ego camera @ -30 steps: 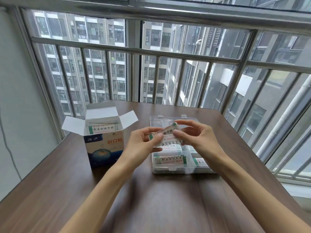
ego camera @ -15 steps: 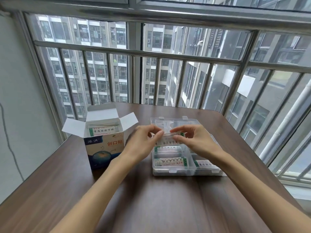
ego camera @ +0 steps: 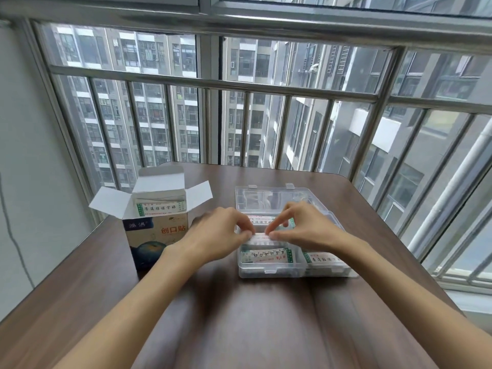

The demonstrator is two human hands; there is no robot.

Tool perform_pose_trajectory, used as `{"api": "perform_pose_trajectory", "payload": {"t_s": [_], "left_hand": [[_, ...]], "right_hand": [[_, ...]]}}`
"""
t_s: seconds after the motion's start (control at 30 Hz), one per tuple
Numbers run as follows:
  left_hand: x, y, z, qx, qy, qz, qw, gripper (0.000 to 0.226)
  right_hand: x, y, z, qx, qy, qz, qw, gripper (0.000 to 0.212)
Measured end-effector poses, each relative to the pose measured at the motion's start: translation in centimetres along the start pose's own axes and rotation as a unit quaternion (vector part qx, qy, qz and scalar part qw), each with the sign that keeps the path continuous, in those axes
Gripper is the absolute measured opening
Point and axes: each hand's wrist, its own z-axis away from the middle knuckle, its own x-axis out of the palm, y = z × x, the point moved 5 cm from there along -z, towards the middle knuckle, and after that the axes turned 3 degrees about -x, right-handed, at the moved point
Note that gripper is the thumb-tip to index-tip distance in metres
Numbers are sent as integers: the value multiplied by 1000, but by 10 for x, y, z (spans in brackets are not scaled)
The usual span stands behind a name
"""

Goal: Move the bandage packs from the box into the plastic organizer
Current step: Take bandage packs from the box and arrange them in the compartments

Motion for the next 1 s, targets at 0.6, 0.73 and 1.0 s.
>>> {"api": "perform_pose_trajectory", "payload": {"t_s": [0.6,0.73,1.0], "left_hand": [[-6,9,-8,-8,-62,-37,997,14],[-23,12,13,12,77,17,997,13],[-13,19,36,28,-23,-78,996,18]], "right_hand": [[-10,-21,-11,181,-189,166,951,28],[-27,-17,8,107,-29,106,988,23],[-6,-6,34,42,-54,83,994,15]]}}
